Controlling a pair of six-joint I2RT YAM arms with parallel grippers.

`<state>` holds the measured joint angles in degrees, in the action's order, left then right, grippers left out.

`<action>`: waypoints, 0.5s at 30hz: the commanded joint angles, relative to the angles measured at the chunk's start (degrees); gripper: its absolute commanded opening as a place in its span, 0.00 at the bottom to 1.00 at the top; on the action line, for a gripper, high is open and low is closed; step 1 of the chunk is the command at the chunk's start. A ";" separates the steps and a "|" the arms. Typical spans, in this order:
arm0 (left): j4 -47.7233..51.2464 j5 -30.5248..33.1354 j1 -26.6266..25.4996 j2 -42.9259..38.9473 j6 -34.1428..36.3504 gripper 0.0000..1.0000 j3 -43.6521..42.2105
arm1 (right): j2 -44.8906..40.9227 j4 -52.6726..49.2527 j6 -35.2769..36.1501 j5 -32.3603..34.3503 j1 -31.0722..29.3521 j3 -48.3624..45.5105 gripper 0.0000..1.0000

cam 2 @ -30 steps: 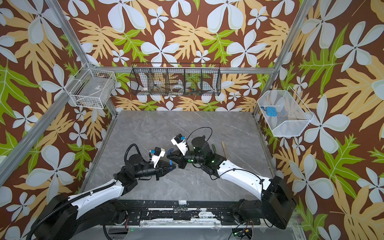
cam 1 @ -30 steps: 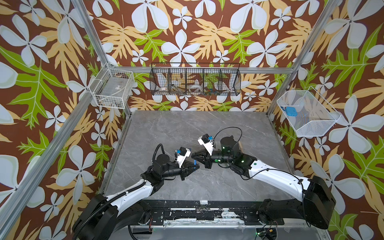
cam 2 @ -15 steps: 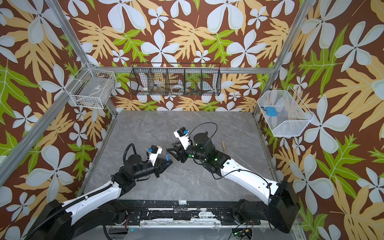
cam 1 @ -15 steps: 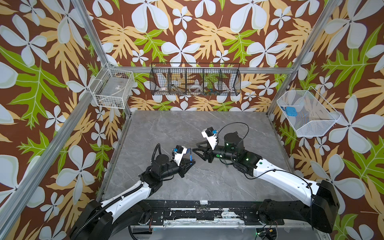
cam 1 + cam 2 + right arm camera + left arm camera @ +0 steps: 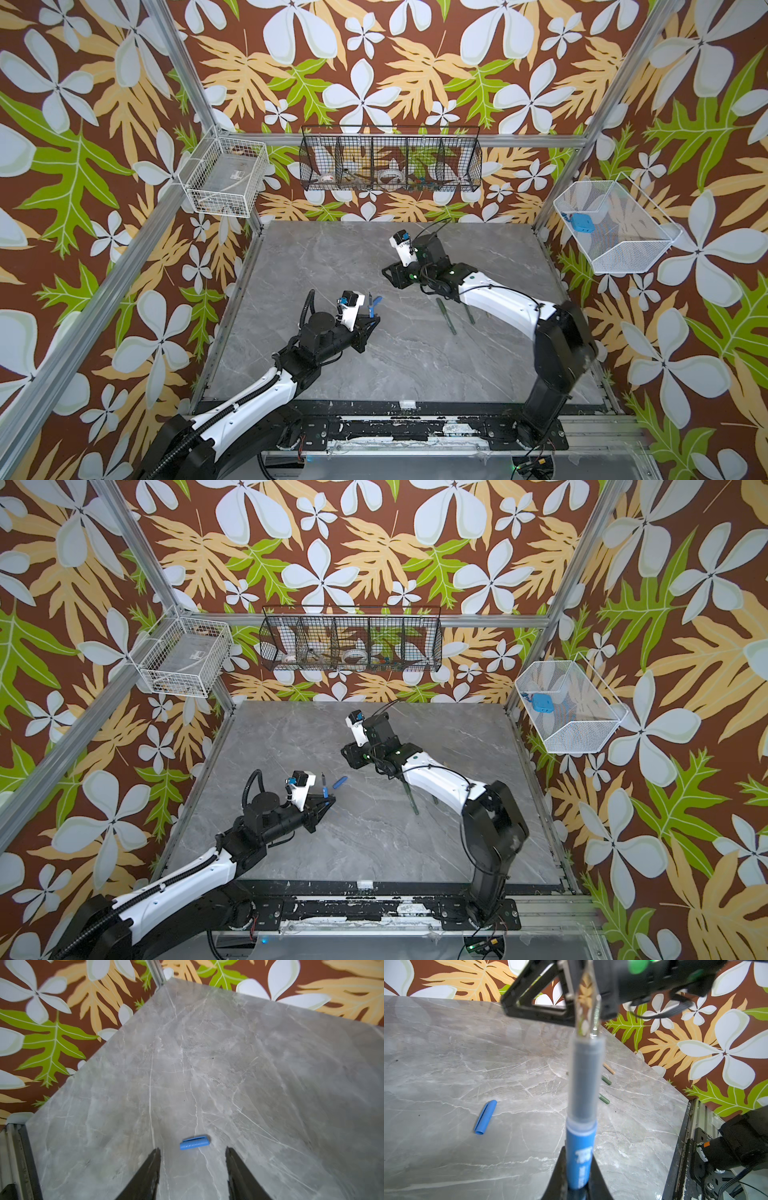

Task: Insert the pens into the pen caps
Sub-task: 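Reach the right gripper down over the blue cap on the table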

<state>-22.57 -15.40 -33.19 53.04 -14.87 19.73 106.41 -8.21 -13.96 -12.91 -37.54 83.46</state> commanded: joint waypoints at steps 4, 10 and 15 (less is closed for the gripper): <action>-1.43 -0.03 0.02 -0.65 0.63 0.00 -0.39 | 15.59 -13.81 3.71 -8.33 -0.04 15.54 0.51; -1.87 -0.44 -0.01 -0.82 0.90 0.00 -0.73 | 21.68 -14.62 2.96 -11.70 -0.90 19.32 0.52; -2.04 -0.49 0.03 -0.52 1.11 0.00 -0.70 | 24.19 -15.29 2.71 -13.10 -1.56 20.60 0.52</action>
<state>-23.00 -15.51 -33.19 52.42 -14.63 19.00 129.82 -22.52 -11.35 -24.10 -38.85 103.42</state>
